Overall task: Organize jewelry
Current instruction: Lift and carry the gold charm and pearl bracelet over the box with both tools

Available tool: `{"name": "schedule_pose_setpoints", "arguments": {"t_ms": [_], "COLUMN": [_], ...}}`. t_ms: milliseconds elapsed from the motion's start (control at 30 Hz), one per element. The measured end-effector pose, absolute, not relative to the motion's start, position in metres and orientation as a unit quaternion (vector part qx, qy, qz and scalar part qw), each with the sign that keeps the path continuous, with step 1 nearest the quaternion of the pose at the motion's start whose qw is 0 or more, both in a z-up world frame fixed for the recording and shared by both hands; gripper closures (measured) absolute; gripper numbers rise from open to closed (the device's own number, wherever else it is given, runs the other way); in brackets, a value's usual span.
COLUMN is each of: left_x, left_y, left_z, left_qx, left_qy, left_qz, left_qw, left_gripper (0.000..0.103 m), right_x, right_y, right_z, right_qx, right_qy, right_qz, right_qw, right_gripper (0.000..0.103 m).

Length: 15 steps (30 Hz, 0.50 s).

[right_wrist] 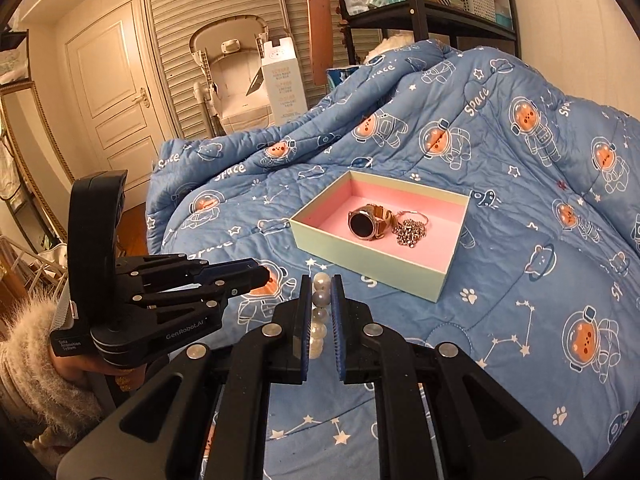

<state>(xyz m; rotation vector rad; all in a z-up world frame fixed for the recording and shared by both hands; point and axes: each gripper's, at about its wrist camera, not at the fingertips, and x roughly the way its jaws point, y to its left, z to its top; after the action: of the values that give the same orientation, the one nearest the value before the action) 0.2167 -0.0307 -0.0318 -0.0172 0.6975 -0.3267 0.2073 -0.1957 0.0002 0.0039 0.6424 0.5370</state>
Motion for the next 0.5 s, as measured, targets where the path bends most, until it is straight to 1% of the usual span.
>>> {"name": "schedule_pose_setpoints", "arguments": {"t_ms": [267, 500], "left_x": [0.229, 0.255], "left_y": [-0.035, -0.036], "left_z": [-0.014, -0.009], "left_qx": [0.01, 0.002], "left_qy": [0.322, 0.327], "left_qz": [-0.167, -0.18], "left_qw": [0.932, 0.928], "left_gripper": [0.089, 0.089], "right_x": [0.23, 0.26], "right_y": [-0.193, -0.196], "right_z": [0.019, 0.026], "right_qx": [-0.005, -0.001], "right_qy": [0.288, 0.289], "right_qz": [0.254, 0.247], "right_qw": [0.923, 0.925], "right_gripper": [0.093, 0.093]}}
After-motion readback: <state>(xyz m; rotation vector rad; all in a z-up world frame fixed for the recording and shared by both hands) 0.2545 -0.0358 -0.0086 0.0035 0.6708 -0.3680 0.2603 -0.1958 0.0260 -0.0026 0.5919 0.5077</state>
